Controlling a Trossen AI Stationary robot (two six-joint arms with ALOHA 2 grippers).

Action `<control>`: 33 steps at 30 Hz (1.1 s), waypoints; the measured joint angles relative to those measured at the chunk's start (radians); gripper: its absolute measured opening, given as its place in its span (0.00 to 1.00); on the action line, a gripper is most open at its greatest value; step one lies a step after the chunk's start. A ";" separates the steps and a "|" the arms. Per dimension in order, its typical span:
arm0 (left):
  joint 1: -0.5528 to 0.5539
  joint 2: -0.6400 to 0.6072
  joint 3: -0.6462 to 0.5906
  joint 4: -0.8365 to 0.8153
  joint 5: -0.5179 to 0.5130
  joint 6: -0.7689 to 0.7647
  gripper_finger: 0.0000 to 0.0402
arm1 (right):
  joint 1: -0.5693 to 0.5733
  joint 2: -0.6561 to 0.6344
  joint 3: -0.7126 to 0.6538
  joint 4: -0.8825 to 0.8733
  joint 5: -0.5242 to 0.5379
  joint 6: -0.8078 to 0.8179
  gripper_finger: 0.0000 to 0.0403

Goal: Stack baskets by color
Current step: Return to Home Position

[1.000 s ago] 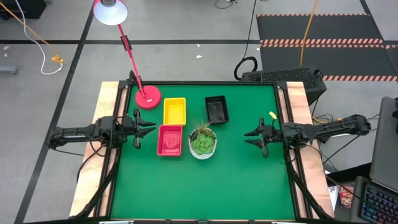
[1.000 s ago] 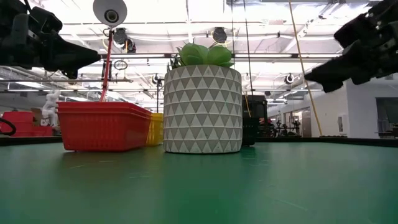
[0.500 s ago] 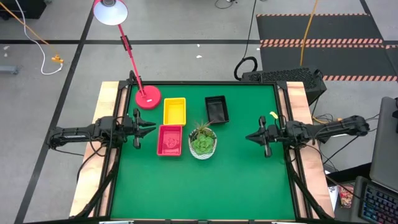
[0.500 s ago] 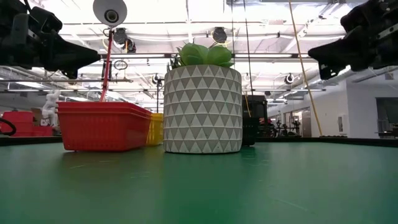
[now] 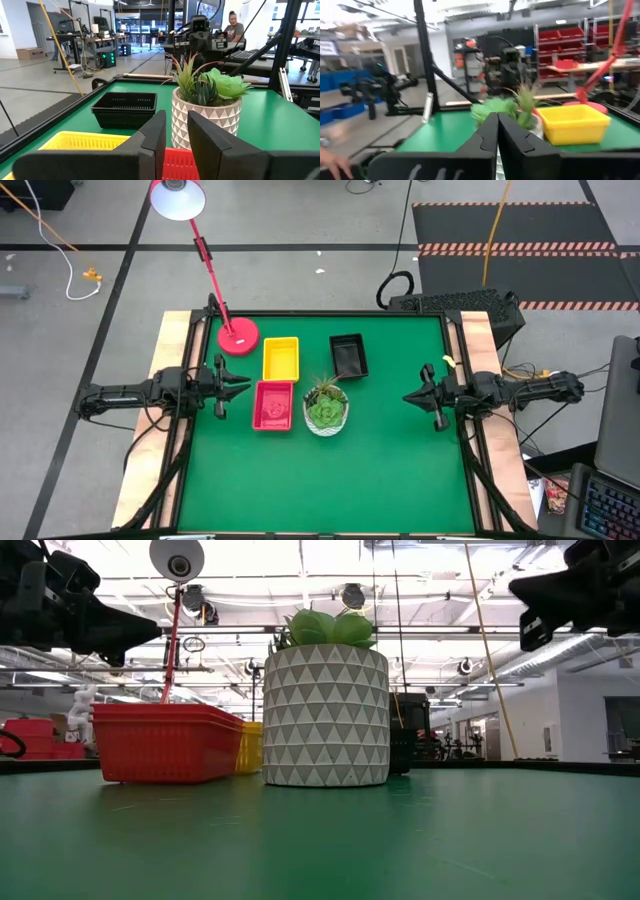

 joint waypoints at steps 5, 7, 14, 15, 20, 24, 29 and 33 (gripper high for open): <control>0.000 0.000 0.000 0.000 0.000 0.000 0.20 | 0.000 -0.051 0.000 -0.061 -0.019 0.023 0.00; 0.000 0.000 0.000 0.000 0.000 0.000 0.20 | 0.000 -0.053 0.000 -0.071 -0.020 0.046 0.00; 0.000 0.000 0.000 0.001 0.000 0.000 0.20 | 0.001 -0.053 0.000 -0.065 -0.017 0.058 0.00; 0.000 0.000 0.000 0.001 0.000 0.000 0.20 | 0.001 -0.053 0.000 -0.064 -0.017 0.058 0.00; 0.000 0.000 0.000 0.001 0.000 0.000 0.20 | 0.001 -0.053 0.000 -0.064 -0.017 0.058 0.00; 0.000 0.000 0.000 0.001 0.000 0.000 0.20 | 0.001 -0.053 0.000 -0.063 -0.017 0.058 0.00; 0.000 0.000 0.000 0.001 0.000 0.000 0.20 | 0.001 -0.053 0.000 -0.062 -0.017 0.058 0.00; 0.000 0.000 0.000 0.001 0.000 0.000 0.20 | 0.001 -0.053 0.000 -0.062 -0.017 0.058 0.00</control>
